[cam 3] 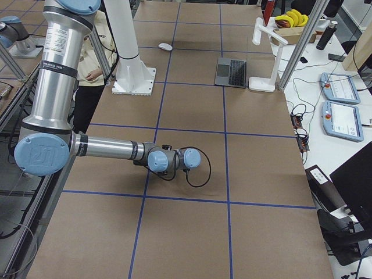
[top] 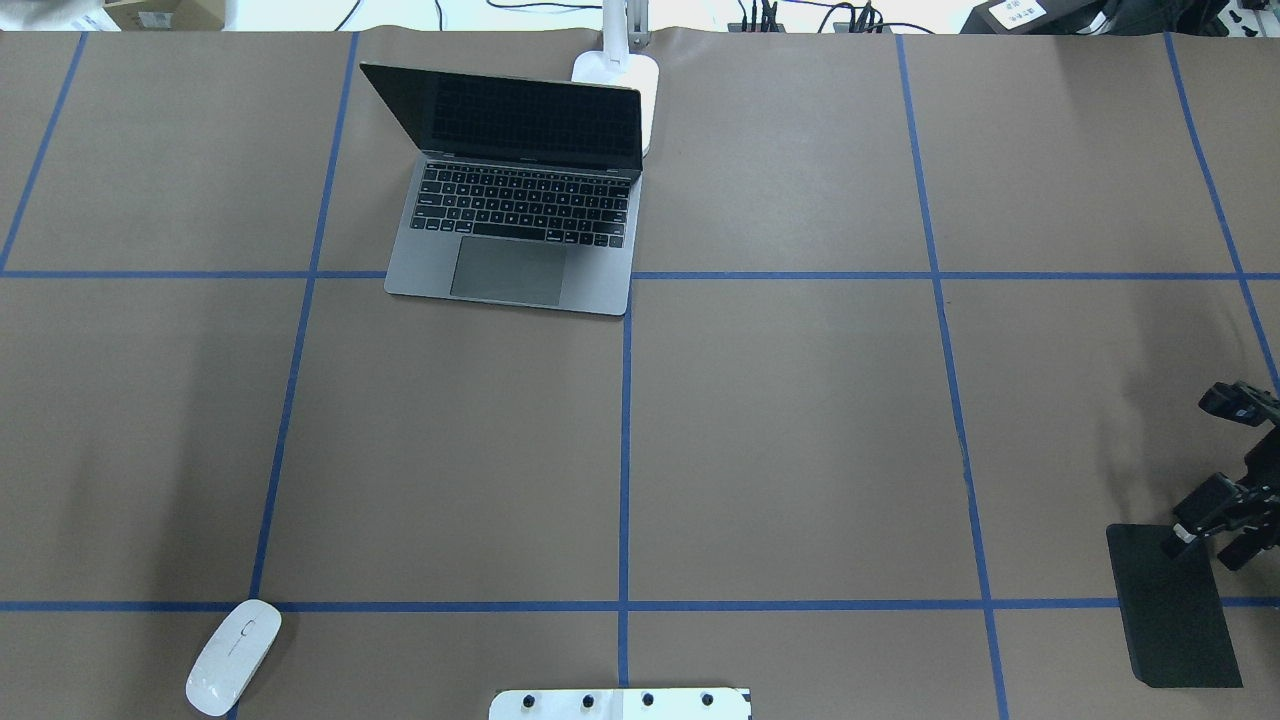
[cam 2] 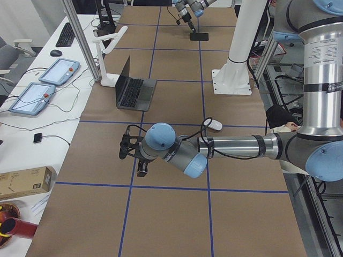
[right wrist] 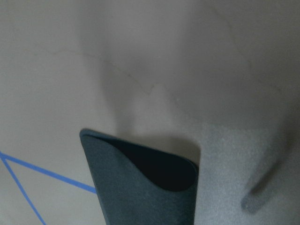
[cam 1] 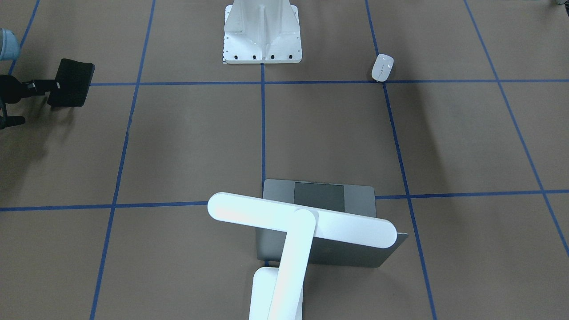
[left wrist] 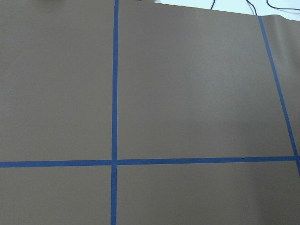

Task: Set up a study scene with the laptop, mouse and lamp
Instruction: 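Lower the right gripper onto the black mouse pad and grasp its edge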

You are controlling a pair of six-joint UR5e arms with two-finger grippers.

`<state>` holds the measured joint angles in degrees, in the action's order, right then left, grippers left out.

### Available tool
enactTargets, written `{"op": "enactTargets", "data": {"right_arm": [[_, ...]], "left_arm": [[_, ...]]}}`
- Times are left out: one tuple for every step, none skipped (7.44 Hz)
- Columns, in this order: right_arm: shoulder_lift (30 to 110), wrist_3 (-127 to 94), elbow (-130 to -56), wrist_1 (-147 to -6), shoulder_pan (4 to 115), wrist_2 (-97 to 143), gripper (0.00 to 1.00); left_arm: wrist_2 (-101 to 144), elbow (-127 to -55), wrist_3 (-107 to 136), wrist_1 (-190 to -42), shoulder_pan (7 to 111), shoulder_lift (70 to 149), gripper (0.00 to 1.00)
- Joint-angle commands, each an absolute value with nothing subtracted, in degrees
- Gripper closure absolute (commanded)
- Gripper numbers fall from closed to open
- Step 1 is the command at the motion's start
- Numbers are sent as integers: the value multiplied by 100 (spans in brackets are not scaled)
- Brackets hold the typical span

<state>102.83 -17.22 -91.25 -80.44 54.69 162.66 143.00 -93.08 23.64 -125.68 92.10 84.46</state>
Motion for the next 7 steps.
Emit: {"op": "enactTargets", "data": {"right_arm": [[10248,-2127,-9246,-7945,5335,16242,1],[10205,-2240,-9246,-7945,5318,16233,1],[10143,-2328,-9237,-7945,5309,16216,2],[10116,-2329,-9220,-7945,5291,16207,2],[10108,-2329,-9211,-7945,5291,16207,6],[10107,-2320,-9202,-7945,5291,16207,12],[10107,-2312,-9202,-7945,5291,16207,13]], "left_arm": [[14300,-9308,2356,-12568,9220,8446,0],[14396,-9299,2234,-12551,9246,8446,0],[14440,-9308,2180,-12481,9290,8446,0],[14440,-9308,2180,-12472,9299,8455,0],[14449,-9308,2180,-12472,9299,8455,0],[14449,-9308,2180,-12472,9308,8455,0],[14449,-9308,2180,-12472,9316,8455,0]]}}
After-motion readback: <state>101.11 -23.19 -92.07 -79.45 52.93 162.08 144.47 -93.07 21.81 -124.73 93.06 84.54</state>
